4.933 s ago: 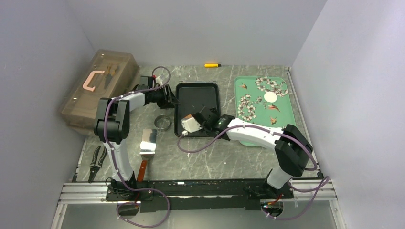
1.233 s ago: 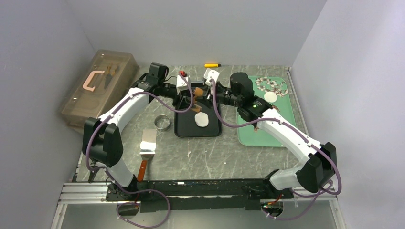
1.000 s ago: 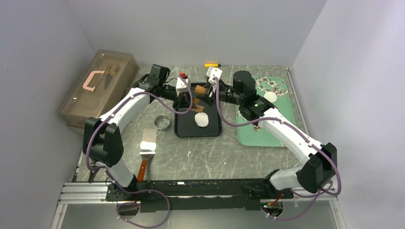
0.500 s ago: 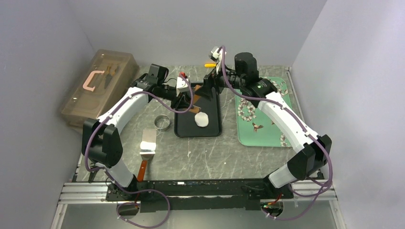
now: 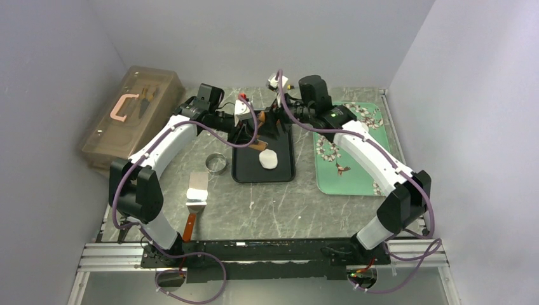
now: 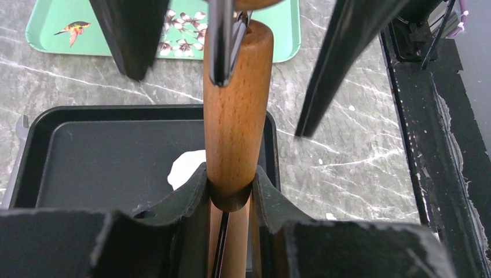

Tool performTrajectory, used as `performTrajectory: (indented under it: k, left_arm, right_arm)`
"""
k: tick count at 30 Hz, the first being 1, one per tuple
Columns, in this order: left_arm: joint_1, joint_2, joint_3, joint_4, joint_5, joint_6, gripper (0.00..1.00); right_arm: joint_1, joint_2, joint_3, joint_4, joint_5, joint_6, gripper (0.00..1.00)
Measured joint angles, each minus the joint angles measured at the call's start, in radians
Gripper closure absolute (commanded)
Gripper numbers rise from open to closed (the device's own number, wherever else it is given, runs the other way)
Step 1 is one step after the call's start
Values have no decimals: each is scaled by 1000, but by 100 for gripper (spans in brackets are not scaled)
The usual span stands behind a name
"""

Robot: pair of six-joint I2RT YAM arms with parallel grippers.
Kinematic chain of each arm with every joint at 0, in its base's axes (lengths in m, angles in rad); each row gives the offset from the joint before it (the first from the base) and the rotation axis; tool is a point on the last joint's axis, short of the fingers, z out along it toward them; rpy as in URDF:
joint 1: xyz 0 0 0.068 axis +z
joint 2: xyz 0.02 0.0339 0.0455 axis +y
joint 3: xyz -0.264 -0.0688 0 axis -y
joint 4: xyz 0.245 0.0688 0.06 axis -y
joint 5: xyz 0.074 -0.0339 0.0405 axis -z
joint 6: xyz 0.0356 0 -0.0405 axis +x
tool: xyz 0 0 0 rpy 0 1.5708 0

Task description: Roll out the dumpling wrappers from the dough

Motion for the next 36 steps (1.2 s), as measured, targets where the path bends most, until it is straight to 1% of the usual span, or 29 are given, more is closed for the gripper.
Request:
performTrajectory:
  k: [2,4,5,7,13,15,19,23,26,27,28,30,31,33,35,36]
  left_arm:
    - [0,0,0,0,3,-5,100]
    - [1,0,0,0,3,-7,100]
    - [2,0,0,0,3,-7,100]
    - [3,0,0,0,8,-8,100]
    - [5,0,0,0,8,-22,100]
    - [5,0,0,0,8,-24,100]
    - [5,0,0,3,9,-32,100]
    - [8,0,0,8,9,-48,100]
    - [10,0,0,6,15,-51,100]
    - [10,0,0,8,16,-52,100]
    - [10,0,0,9,17,-52,100]
    - [10,0,0,7,16,-55,100]
    - [11,0,0,6,15,-57,95]
    - [12,1,0,2,11,-65,52]
    - [13,3,0,3,11,-85,25]
    - [15,3,0,16,21,-103,19]
  right_arm:
    - [16,24,0,-2,2,-5,39]
    - [26,38,0,-8,3,-10,51]
    - [30,40,0,-10,2,-11,56]
    - [30,40,0,-13,2,-15,59]
    - [32,45,8,-21,-2,-15,60]
    - [32,47,10,-19,-8,-13,56]
    - [32,48,0,27,-11,10,58]
    - [34,48,-17,81,-14,27,68]
    - [35,50,-18,90,-20,28,85]
    - [35,50,-18,92,-20,28,94]
    - [35,50,-20,98,-20,29,100]
    - [36,50,-31,119,-20,29,100]
    - [36,49,-40,135,-20,31,100]
    - [36,45,-62,174,-18,31,100]
    - [36,34,-91,211,-7,29,100]
    - [36,29,-105,219,9,27,100]
